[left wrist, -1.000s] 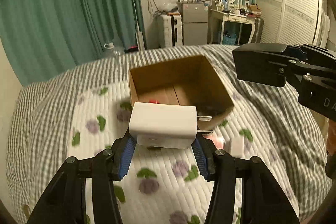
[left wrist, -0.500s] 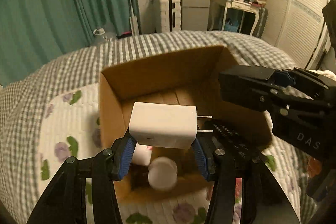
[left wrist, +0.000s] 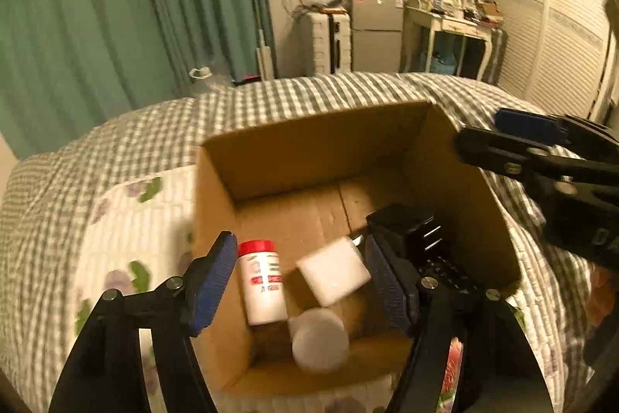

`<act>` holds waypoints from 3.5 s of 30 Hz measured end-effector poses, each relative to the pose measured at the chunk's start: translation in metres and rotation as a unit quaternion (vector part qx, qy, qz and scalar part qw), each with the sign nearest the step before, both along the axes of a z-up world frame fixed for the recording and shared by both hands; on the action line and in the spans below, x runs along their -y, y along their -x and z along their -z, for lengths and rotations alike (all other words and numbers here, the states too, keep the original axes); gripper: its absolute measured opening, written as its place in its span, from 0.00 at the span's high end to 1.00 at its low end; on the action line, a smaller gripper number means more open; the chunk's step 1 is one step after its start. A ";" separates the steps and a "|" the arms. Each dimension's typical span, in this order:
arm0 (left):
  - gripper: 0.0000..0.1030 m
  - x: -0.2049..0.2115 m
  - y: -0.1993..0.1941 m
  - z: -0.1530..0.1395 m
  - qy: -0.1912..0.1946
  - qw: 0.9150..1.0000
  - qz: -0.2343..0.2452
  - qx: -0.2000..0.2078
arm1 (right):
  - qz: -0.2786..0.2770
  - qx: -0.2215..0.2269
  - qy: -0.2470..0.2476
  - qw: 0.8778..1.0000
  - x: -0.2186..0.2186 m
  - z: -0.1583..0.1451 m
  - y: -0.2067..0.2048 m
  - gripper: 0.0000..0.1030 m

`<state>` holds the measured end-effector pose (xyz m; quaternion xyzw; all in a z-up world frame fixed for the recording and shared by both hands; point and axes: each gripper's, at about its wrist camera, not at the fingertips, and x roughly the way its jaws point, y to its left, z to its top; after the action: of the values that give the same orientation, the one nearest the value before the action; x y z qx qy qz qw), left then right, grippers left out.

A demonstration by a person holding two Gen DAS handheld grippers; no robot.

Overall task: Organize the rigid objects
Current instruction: 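Release the white plug into the box with the left tool while the right tool drops the charger in, then grasp the small white box with the right tool, then grasp the pink rose-patterned card with the left tool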

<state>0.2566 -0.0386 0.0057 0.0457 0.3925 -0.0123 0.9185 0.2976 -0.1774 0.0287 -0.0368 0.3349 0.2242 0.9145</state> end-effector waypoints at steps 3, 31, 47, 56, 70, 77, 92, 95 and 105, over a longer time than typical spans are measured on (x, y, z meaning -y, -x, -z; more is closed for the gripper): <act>0.31 -0.002 0.025 -0.027 0.009 1.000 -0.001 0.021 | 0.003 0.012 0.006 1.000 0.014 -0.023 0.024 0.32; 0.18 0.000 0.153 0.024 0.043 0.996 -0.078 0.000 | -0.002 -0.056 0.109 0.992 0.038 0.056 0.160 0.11; 0.18 0.024 0.116 0.067 0.032 0.996 -0.075 -0.048 | -0.030 -0.076 0.150 0.985 0.037 0.151 0.126 0.34; 0.18 0.044 0.112 0.071 0.022 0.995 -0.071 -0.062 | -0.048 -0.071 0.143 0.986 0.044 0.133 0.125 0.53; 0.18 0.099 0.086 0.105 0.013 0.995 -0.014 -0.094 | -0.020 -0.052 0.122 0.991 0.089 0.095 0.103 0.56; 0.18 0.111 0.061 0.137 0.007 0.993 -0.007 -0.119 | -0.022 -0.060 0.103 0.993 0.098 0.099 0.097 0.57; 0.32 0.110 0.067 0.135 0.020 0.993 0.015 -0.115 | -0.025 -0.119 0.082 0.989 0.096 0.129 0.090 0.54; 0.32 0.102 0.069 0.128 0.032 0.992 0.011 -0.118 | -0.015 -0.136 0.067 0.988 0.099 0.129 0.089 0.54; 0.32 0.070 0.100 0.112 0.070 0.991 0.000 -0.118 | -0.005 -0.128 0.128 0.983 0.080 0.137 0.108 0.47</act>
<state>0.1563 -0.1085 -0.1065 -0.0202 0.4965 -0.0447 0.8666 0.1896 -0.2578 -0.1082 -0.1265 0.4749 0.1868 0.8506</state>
